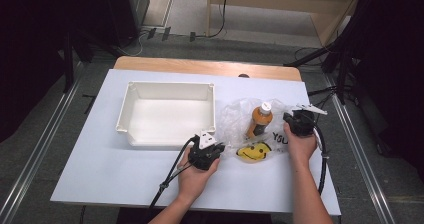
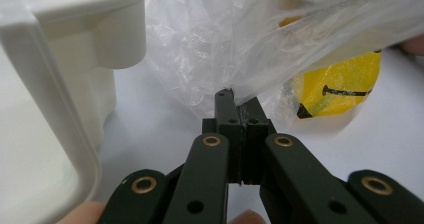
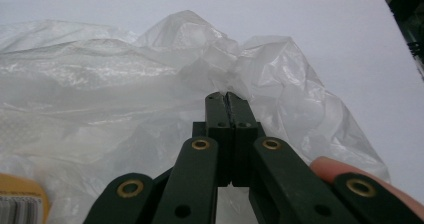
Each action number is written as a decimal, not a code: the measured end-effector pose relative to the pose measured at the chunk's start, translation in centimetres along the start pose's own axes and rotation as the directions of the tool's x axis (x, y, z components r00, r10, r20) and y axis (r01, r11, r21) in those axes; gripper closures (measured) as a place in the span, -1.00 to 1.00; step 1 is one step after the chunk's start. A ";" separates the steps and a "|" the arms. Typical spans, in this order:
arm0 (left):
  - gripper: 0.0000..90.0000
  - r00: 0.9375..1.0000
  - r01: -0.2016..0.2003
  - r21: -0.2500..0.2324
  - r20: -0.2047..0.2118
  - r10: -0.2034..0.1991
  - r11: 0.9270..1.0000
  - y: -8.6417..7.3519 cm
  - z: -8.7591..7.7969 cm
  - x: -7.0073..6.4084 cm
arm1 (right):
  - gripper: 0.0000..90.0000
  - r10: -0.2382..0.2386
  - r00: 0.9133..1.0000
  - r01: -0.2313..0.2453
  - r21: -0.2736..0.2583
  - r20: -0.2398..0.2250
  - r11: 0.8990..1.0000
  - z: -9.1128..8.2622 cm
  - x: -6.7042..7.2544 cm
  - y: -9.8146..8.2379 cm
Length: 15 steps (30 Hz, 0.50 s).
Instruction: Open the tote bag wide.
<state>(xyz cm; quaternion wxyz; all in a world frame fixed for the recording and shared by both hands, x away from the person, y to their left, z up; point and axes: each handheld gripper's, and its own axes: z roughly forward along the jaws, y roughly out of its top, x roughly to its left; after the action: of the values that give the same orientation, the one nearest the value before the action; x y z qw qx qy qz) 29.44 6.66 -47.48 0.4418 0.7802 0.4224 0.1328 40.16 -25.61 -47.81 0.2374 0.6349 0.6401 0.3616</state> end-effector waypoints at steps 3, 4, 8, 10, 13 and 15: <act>1.00 1.000 -0.005 0.006 -0.004 0.005 1.000 0.0 0.0 0.0 | 1.00 -0.029 0.999 0.028 0.035 0.029 0.999 0.1 0.1 0.0; 1.00 1.000 -0.009 0.004 -0.005 0.009 1.000 0.0 0.0 -0.1 | 1.00 -0.025 0.999 0.024 0.030 0.023 0.999 -0.1 0.2 0.0; 0.87 1.000 -0.025 -0.006 -0.003 0.025 1.000 0.0 0.0 -0.3 | 0.53 -0.008 0.999 0.005 -0.069 -0.039 0.998 -1.7 0.6 0.0; 0.92 1.000 -0.024 -0.006 -0.006 0.024 1.000 0.0 0.0 -0.3 | 0.28 -0.007 0.999 0.002 -0.116 -0.041 0.993 -2.7 1.0 0.2; 1.00 0.999 -0.029 0.000 -0.014 0.029 1.000 0.0 0.0 -0.3 | 0.12 0.007 0.997 -0.020 -0.178 -0.073 0.984 -4.3 1.6 0.6; 1.00 0.999 -0.030 0.005 -0.017 0.030 1.000 0.0 0.1 -0.4 | 0.13 -0.011 0.996 -0.009 -0.213 -0.091 0.977 -5.3 2.0 0.9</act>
<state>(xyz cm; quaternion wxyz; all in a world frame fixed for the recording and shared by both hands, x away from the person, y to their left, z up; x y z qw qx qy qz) 29.22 6.31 -47.47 0.4342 0.7863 0.4149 0.1451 36.49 -24.53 -43.48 0.2747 0.5883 0.6081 0.4568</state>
